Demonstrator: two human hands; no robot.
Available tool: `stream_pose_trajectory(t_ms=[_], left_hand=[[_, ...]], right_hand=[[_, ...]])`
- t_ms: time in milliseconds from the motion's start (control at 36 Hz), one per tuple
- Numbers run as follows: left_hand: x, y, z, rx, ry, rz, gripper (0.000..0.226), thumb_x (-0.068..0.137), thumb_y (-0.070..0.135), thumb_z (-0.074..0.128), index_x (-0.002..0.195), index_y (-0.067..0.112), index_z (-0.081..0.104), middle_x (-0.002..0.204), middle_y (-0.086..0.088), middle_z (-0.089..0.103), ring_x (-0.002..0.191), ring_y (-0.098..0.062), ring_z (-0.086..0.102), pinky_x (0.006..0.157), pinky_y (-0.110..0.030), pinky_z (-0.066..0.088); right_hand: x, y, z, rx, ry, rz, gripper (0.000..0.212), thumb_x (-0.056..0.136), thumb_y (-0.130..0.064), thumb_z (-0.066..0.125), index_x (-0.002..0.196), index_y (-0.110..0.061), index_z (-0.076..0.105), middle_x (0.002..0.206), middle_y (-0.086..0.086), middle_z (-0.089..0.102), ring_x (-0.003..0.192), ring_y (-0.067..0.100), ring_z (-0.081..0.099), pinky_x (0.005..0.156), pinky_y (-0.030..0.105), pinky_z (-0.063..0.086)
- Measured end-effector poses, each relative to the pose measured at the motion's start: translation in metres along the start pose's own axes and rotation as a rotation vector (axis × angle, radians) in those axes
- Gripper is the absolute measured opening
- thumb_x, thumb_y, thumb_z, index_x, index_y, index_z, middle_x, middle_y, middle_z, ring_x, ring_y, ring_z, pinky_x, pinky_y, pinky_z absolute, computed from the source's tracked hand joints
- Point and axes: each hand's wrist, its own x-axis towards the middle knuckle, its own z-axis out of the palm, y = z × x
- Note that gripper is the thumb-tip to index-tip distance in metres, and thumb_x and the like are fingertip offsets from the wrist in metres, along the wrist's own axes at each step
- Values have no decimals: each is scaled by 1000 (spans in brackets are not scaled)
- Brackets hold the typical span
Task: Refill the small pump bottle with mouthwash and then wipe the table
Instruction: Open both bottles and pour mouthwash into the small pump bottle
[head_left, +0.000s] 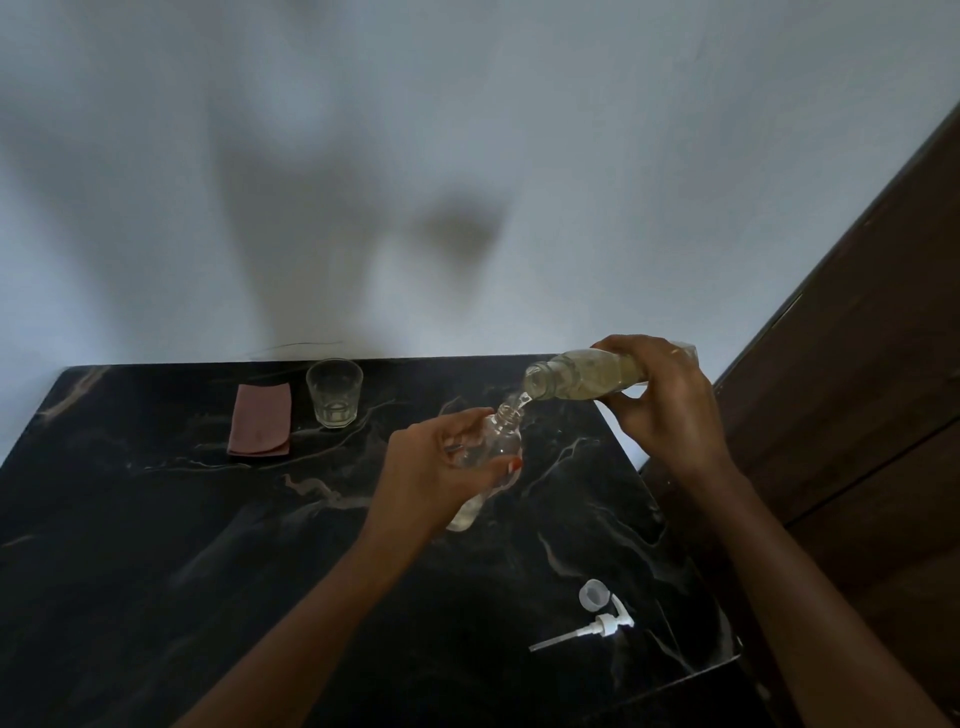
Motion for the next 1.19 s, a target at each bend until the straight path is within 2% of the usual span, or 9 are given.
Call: stream_pose_trajectory(t_ms=[139, 306, 444, 583, 667, 778, 833, 972, 1194], left_hand=[[-2, -2, -1, -22, -4, -4, 47, 67, 18, 77, 112, 14, 63, 105, -2, 70, 90, -4, 64, 85, -12, 47], [-2, 1, 0, -44, -8, -26, 49, 66, 15, 78, 112, 13, 63, 106, -4, 69, 94, -9, 65, 91, -28, 51], [-1, 0, 1, -44, 6, -13, 48, 66, 15, 78, 112, 13, 63, 105, -2, 69, 90, -5, 63, 84, -16, 49], [-2, 0, 1, -47, 7, 2, 47, 66, 16, 78, 111, 14, 63, 104, -1, 69, 91, -6, 64, 86, -18, 50], [-2, 0, 0, -47, 3, 12, 47, 66, 17, 78, 111, 15, 63, 101, 4, 67, 87, 0, 63, 83, -11, 48], [0, 0, 1, -49, 1, 21, 47, 66, 16, 78, 111, 15, 63, 96, 11, 63, 81, 9, 58, 79, -2, 43], [0, 0, 1, -48, 3, 22, 47, 66, 15, 78, 111, 15, 63, 95, 12, 61, 80, 10, 57, 77, 0, 43], [-2, -1, 1, -46, -7, 30, 49, 66, 16, 77, 113, 15, 61, 96, 13, 61, 83, 8, 58, 80, -2, 43], [-2, -1, 1, -54, -7, 12, 49, 66, 16, 77, 112, 16, 62, 98, 11, 63, 85, 4, 60, 81, -14, 49]], right_hand=[[0, 2, 0, 0, -2, -4, 40, 61, -2, 80, 98, -3, 65, 94, 13, 70, 86, 31, 65, 81, 30, 42], [0, 2, 0, -2, -4, -14, 41, 61, -2, 80, 98, -3, 65, 95, 14, 70, 87, 30, 65, 82, 30, 42], [0, 2, -1, 5, -3, -16, 40, 61, -2, 80, 98, -3, 65, 94, 12, 70, 86, 28, 65, 81, 28, 43], [1, 4, -2, -10, 7, -11, 40, 61, -2, 81, 98, -5, 65, 94, 11, 71, 86, 25, 64, 79, 23, 41], [2, 4, -3, -13, 8, -13, 40, 61, -1, 80, 98, -4, 65, 94, 11, 70, 86, 25, 64, 79, 24, 42], [2, 5, -2, 0, 2, -16, 39, 61, -1, 79, 98, -4, 65, 93, 11, 70, 86, 20, 61, 79, 13, 36], [2, 4, -3, -11, -1, -15, 39, 62, -1, 80, 98, -4, 65, 94, 12, 70, 86, 25, 64, 79, 18, 39], [1, 3, -3, -19, -1, -17, 40, 60, -1, 81, 97, -3, 65, 93, 13, 71, 85, 29, 66, 81, 28, 41], [2, 5, -2, -15, -4, -6, 40, 61, -2, 80, 98, -5, 65, 94, 11, 71, 86, 25, 64, 79, 17, 37]])
